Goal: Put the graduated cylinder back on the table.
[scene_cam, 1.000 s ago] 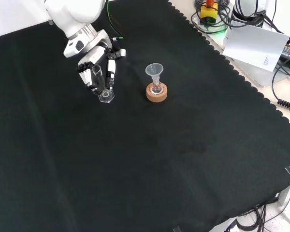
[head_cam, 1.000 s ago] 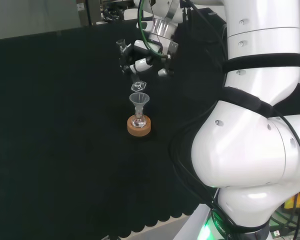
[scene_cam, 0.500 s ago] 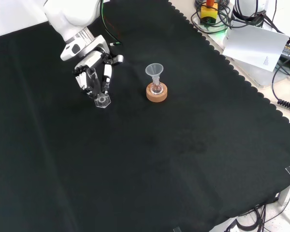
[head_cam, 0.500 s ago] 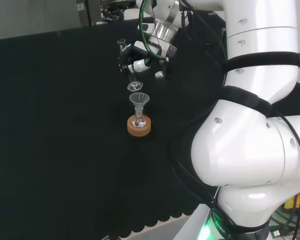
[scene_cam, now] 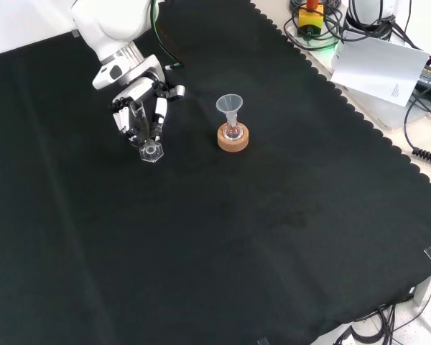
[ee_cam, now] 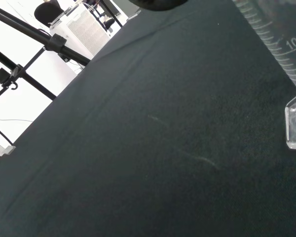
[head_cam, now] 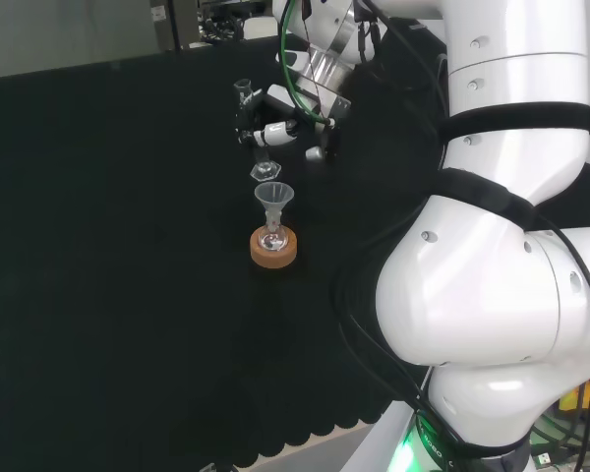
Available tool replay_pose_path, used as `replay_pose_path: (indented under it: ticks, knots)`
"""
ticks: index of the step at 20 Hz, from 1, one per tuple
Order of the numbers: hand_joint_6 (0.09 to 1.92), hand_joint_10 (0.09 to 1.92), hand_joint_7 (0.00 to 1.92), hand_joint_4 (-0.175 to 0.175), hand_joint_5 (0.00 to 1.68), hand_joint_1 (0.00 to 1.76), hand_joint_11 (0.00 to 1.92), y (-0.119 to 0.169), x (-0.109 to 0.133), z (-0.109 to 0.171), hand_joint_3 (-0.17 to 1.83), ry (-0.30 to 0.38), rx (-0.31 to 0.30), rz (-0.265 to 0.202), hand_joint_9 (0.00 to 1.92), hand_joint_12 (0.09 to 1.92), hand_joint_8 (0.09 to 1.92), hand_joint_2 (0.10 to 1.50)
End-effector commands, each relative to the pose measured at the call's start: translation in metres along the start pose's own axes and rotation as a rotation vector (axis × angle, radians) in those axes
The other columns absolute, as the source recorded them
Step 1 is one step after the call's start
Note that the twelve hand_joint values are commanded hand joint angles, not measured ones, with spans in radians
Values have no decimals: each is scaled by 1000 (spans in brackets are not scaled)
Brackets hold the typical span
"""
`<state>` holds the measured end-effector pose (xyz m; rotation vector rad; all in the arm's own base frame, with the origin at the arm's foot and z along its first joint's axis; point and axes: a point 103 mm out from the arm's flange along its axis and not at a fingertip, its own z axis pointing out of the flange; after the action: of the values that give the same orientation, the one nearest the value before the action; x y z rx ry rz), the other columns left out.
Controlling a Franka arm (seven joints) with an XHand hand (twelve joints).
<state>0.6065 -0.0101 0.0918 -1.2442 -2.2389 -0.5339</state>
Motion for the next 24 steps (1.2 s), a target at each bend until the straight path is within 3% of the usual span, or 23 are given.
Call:
replay_pose_path:
  ticks: [1,3,7,10,12,17,24]
  knots:
    - [1075,87,974,-175,932,1146,1210,-3,-3,1,7,6,-5,2,1347,744,559,1139]
    - [1113,87,937,-173,904,1139,1194,-4,-3,2,6,9,-6,2,1335,771,588,1153]
    - [1117,87,834,-102,899,1106,1155,-9,-4,6,1,38,3,5,1302,829,654,1154]
    - [752,87,766,-55,859,1113,1075,-12,-3,5,-59,41,8,6,1264,876,658,1079]
    - [651,87,738,-49,847,1106,1026,-14,-3,3,-102,48,3,9,1236,902,649,1052]
    - [630,87,673,-46,763,1057,871,-20,-2,-3,-173,40,9,20,1147,1012,642,1041]
    - [555,87,467,-62,425,949,496,-23,2,-19,-175,27,1,31,916,1257,658,973]
